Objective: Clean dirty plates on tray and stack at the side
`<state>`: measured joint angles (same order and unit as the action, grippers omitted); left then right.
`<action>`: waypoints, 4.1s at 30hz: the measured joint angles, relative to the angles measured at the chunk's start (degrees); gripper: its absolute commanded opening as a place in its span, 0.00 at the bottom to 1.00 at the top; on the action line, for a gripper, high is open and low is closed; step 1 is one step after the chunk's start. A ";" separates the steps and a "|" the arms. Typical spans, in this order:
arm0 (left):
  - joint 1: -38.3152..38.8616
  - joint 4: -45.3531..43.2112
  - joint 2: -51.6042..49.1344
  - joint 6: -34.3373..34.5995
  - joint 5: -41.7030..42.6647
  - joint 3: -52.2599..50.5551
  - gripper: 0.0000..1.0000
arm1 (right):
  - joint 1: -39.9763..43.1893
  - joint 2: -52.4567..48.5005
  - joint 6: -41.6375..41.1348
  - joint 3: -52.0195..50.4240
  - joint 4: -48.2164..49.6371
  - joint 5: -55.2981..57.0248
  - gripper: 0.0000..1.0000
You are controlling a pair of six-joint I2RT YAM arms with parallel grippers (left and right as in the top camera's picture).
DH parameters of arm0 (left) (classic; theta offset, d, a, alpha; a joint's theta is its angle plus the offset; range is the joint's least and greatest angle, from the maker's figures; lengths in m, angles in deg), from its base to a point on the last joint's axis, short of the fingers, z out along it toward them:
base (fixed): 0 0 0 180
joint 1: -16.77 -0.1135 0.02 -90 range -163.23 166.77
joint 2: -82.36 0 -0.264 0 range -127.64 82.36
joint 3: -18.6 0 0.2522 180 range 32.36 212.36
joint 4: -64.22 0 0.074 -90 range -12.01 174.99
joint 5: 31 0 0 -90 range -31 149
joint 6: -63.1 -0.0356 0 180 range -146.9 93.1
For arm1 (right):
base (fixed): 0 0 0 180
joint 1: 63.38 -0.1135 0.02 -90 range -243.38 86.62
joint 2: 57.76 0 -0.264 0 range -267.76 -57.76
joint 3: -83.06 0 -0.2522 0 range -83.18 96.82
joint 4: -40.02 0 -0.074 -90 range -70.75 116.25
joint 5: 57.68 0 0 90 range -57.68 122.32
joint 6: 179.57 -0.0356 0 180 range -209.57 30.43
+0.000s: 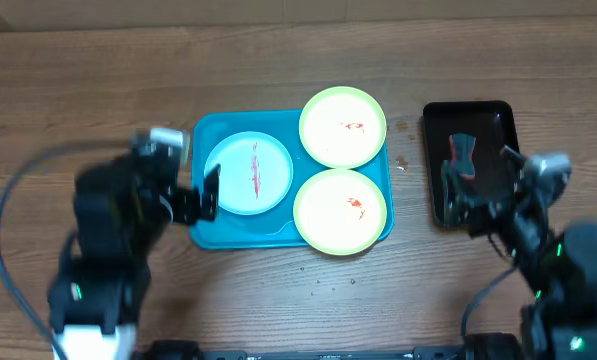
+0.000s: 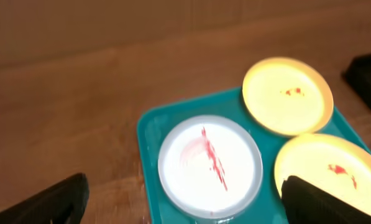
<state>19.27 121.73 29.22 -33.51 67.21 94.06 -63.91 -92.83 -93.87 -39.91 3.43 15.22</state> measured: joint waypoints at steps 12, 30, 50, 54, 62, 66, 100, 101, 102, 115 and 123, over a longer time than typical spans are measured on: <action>0.00 28.50 -29.29 0.00 6.03 32.59 1.00 | 0.00 -37.99 1.14 43.32 -42.40 3.58 1.00; 0.00 26.45 -51.84 4.04 6.75 33.22 0.65 | 0.02 -60.48 1.38 49.86 -46.71 12.61 1.00; -0.02 23.91 -68.81 -3.96 -7.10 33.24 0.39 | 0.00 -60.59 1.33 49.86 -46.84 12.66 1.00; -0.04 24.33 -68.81 -2.75 -10.67 33.24 0.41 | 0.00 -60.59 1.38 49.86 -46.88 12.68 1.00; 0.02 22.67 -68.81 -0.55 -7.91 33.24 0.40 | 0.02 -60.59 1.36 49.86 -46.90 12.66 1.00; 0.02 22.32 -68.81 1.86 -8.55 33.22 0.40 | 0.00 -60.59 1.36 49.86 -46.93 12.68 1.00; -0.52 11.93 -67.41 8.50 -5.60 24.81 0.04 | 1.18 -64.52 -3.15 49.86 -45.66 12.85 0.81; -0.52 11.91 -67.41 8.66 -5.57 24.79 0.04 | 1.79 -65.09 -3.39 49.86 -45.33 12.87 0.81; -0.52 11.89 -67.41 8.81 -5.60 24.79 0.04 | 2.62 -65.75 -3.56 49.86 -45.09 13.05 0.79; -0.35 10.82 -67.38 7.98 -5.53 24.68 0.04 | 6.47 -76.17 2.49 49.86 -42.34 17.62 0.59; -0.35 10.69 -67.38 7.96 -5.42 24.68 0.04 | 6.49 -84.11 4.39 49.86 -39.80 20.92 0.53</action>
<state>18.92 132.42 -38.17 -25.56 61.79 118.73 -57.42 -176.94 -89.47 9.94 -36.38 36.14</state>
